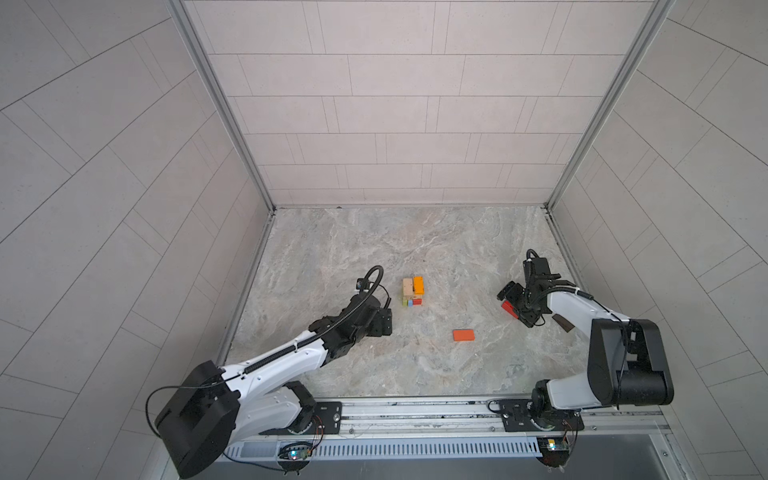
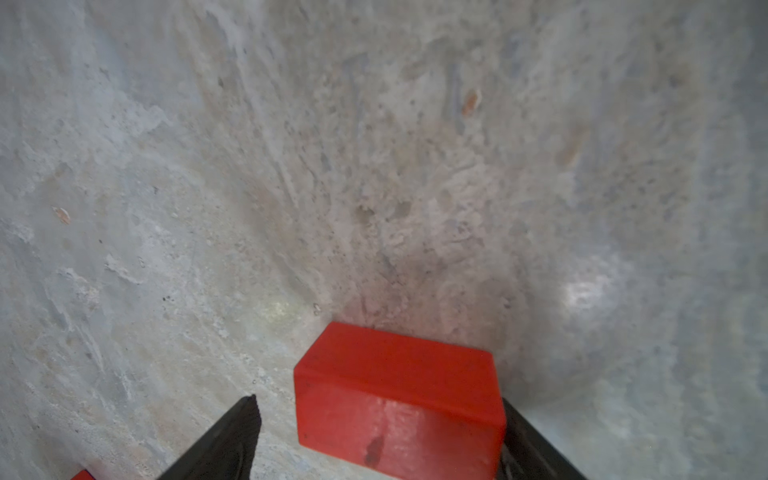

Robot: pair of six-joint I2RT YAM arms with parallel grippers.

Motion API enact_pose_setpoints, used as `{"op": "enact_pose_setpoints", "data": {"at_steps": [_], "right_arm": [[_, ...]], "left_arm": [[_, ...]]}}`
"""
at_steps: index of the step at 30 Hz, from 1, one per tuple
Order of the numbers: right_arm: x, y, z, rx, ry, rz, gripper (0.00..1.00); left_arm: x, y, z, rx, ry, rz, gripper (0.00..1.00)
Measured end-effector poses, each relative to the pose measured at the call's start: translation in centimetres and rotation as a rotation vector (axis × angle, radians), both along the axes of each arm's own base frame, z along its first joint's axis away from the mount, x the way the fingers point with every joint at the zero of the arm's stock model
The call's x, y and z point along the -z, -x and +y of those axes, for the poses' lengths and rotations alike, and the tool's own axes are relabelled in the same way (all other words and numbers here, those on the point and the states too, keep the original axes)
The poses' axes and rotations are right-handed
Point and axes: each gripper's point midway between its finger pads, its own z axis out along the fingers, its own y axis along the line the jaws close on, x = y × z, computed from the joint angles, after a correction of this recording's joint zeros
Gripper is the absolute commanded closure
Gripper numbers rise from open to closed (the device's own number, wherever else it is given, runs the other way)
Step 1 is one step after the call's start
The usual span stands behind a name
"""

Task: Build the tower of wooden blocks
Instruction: 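Lower the right gripper onto the larger red block and close it, then lift the red block and carry it above the tower with the right gripper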

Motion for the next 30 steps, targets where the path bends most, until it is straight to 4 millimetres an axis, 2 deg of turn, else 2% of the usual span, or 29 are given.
{"op": "enact_pose_setpoints", "data": {"at_steps": [5, 11, 19, 25, 30], "right_arm": [[0.4, 0.2, 0.0, -0.050, 0.015, 0.032, 0.20], [0.6, -0.2, 0.0, -0.140, 0.034, 0.086, 0.18], [0.1, 0.1, -0.4, -0.226, 0.082, 0.123, 0.21], [0.2, 0.7, -0.6, -0.257, 0.105, 0.147, 0.29], [0.3, 0.8, -0.5, -0.283, 0.117, 0.155, 0.42]], "left_arm": [[-0.1, -0.1, 0.0, 0.001, 0.002, -0.004, 0.03], [-0.1, -0.2, -0.1, -0.001, 0.005, -0.007, 0.03], [-0.1, -0.2, -0.1, -0.001, 0.004, -0.006, 0.03], [0.1, -0.2, -0.1, -0.001, 0.000, -0.001, 0.03], [0.1, -0.2, 0.0, -0.001, 0.000, -0.001, 0.03]]}}
